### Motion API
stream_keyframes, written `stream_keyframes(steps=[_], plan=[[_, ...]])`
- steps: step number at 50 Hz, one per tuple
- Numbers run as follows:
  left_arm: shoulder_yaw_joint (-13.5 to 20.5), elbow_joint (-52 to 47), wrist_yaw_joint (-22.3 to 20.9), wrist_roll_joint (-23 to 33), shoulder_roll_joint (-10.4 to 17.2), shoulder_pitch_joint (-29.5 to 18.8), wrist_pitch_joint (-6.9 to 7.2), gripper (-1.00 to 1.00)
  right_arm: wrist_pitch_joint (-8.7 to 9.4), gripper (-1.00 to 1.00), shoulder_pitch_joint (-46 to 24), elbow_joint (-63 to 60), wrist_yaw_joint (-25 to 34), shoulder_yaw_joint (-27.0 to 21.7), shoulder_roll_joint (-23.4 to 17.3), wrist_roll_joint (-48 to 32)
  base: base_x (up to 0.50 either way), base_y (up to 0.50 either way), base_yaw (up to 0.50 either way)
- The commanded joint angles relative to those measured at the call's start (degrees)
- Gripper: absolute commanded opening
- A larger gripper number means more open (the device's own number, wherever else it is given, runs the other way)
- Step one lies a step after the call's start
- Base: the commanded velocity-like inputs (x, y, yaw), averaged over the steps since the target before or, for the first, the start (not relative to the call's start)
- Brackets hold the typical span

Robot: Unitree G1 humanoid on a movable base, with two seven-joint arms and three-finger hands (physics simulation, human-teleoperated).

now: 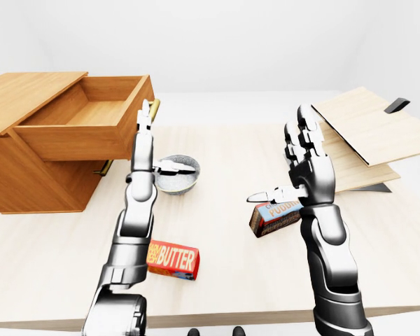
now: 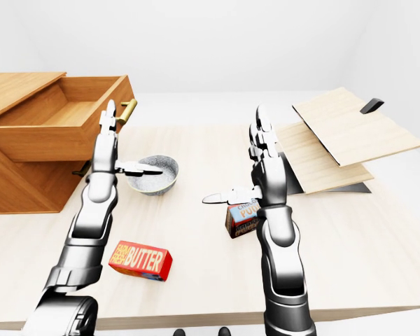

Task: Close the top drawer of the cabinet.

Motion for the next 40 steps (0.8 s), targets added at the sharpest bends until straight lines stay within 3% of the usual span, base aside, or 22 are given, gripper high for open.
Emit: stream_keyframes(steps=[1,12,20,40], plan=[[0.6,15.5,7.0,10.2,3.4,-7.7,0.00,1.00,0.00,1.00,-0.1,0.0,0.0,0.0,0.0,0.0,0.00,0.00,0.00],[2.5,23.9,12.2,11.3,6.7,-10.3,0.00,1.00,0.00,1.00,-0.3,0.5,-0.1,0.0,0.0,-0.2,0.00,0.00,0.00],[3.7,26.0,16.4,12.0,9.3,-9.2,0.00,1.00,0.00,1.00,-0.7,1.2,-0.5,0.3,0.2,-0.4,0.00,0.00,0.00],[6.7,25.5,20.3,10.7,14.7,-7.8,0.00,1.00,0.00,1.00,0.4,1.0,0.0,0.2,0.1,-0.5,0.00,0.00,0.00]])
